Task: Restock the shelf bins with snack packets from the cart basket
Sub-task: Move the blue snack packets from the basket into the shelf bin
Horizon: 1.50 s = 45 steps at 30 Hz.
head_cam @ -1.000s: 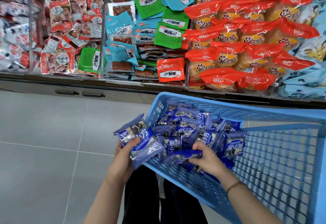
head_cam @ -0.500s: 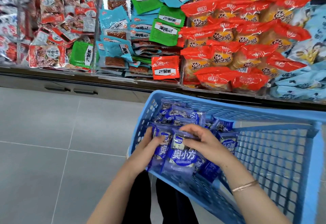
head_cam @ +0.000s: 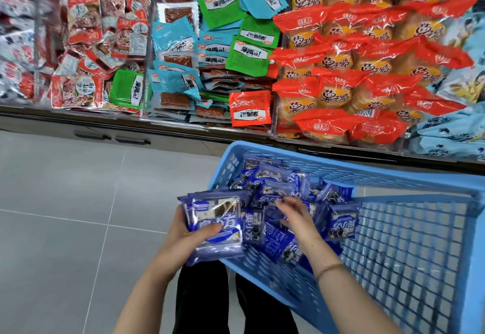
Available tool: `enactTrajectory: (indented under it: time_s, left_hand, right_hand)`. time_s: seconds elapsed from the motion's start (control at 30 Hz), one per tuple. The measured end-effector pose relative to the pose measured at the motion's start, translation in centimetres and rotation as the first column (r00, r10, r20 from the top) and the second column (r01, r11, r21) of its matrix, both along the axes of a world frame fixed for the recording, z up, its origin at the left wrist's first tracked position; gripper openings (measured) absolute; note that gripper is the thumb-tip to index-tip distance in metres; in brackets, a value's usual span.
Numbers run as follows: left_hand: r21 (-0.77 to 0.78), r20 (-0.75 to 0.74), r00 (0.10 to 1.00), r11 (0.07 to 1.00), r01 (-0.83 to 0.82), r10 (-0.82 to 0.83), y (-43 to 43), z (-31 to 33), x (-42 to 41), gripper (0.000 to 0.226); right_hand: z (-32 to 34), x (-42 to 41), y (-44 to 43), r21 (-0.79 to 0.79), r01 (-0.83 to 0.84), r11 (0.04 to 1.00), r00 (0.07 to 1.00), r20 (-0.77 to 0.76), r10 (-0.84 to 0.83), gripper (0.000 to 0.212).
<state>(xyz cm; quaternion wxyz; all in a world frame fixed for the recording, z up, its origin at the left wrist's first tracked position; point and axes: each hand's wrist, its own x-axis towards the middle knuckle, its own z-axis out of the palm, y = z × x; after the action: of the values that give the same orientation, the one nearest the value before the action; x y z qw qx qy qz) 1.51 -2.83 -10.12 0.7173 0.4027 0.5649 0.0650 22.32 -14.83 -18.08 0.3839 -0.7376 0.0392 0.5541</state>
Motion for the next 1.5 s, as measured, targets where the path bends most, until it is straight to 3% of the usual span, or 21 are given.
enactTrajectory:
  time_s: [0.07,0.13,0.33,0.47,0.6,0.73,0.87,0.9,1.0,1.17,1.33,1.4,1.5]
  left_hand:
    - [-0.031,0.023,1.000,0.999,-0.009,0.010,0.2,0.1,-1.0,0.073]
    - [-0.052,0.043,0.999,0.998,-0.023,0.025,0.0,-0.1,-1.4,0.072]
    - [-0.043,0.090,0.988,0.991,-0.125,0.129,-0.8,0.0,-0.4,0.061]
    - [-0.049,0.096,0.982,0.986,-0.160,0.165,-1.0,0.2,0.0,0.062]
    - [-0.039,0.081,0.981,0.984,-0.174,0.176,-1.0,0.2,-0.1,0.065]
    - [-0.037,0.070,0.983,0.985,-0.166,0.168,-1.1,0.3,-0.1,0.066]
    - [-0.018,0.037,0.989,0.990,-0.143,0.144,-1.1,0.5,-0.1,0.069]
    - [-0.009,0.023,0.991,0.991,-0.133,0.133,-1.1,0.5,0.0,0.066]
    - [-0.010,0.014,0.992,0.992,-0.127,0.128,-1.1,0.5,0.2,0.055]
    - [-0.022,0.010,0.989,0.989,-0.147,0.147,-1.4,1.5,0.8,0.053]
    - [-0.073,0.007,0.972,0.970,-0.233,0.234,-3.0,4.6,0.4,0.052]
    - [-0.074,0.022,0.964,0.962,-0.264,0.266,-3.9,6.2,-0.7,0.051]
    - [-0.053,0.043,0.954,0.955,-0.293,0.296,-5.1,8.9,-3.1,0.069]
  right_hand:
    - [-1.8,0.1,0.1,-0.137,-0.137,0.981,0.990,0.001,0.139,0.027]
    - [-3.2,-0.3,0.9,-0.235,-0.168,0.957,0.976,0.096,0.195,0.038]
    - [-4.9,-3.7,4.5,-0.357,0.141,0.923,0.952,0.304,-0.027,0.083]
    - [-4.7,-3.9,4.9,-0.386,0.202,0.900,0.949,0.303,-0.083,0.091]
    - [-4.8,-3.7,4.4,-0.368,0.208,0.906,0.946,0.310,-0.091,0.083]
    - [-4.4,-3.9,3.3,-0.239,0.239,0.941,0.925,0.350,-0.146,0.046]
    - [-2.9,-2.2,1.2,-0.164,0.154,0.974,0.945,0.312,-0.097,0.036]
    - [-2.2,-1.6,0.6,-0.150,0.144,0.978,0.952,0.289,-0.096,0.037]
    - [0.2,0.4,-1.2,-0.142,0.182,0.973,0.974,0.164,-0.158,0.077]
    - [5.6,2.3,-3.4,-0.018,0.392,0.920,0.909,-0.144,-0.390,0.058]
    - [11.5,1.6,-4.8,0.028,0.226,0.974,0.974,-0.016,-0.225,0.060]
    - [14.2,1.0,-4.9,0.063,0.123,0.990,0.991,0.042,-0.125,0.049]
    - [17.5,-0.1,-4.9,0.129,0.016,0.991,0.982,0.183,-0.040,0.023]
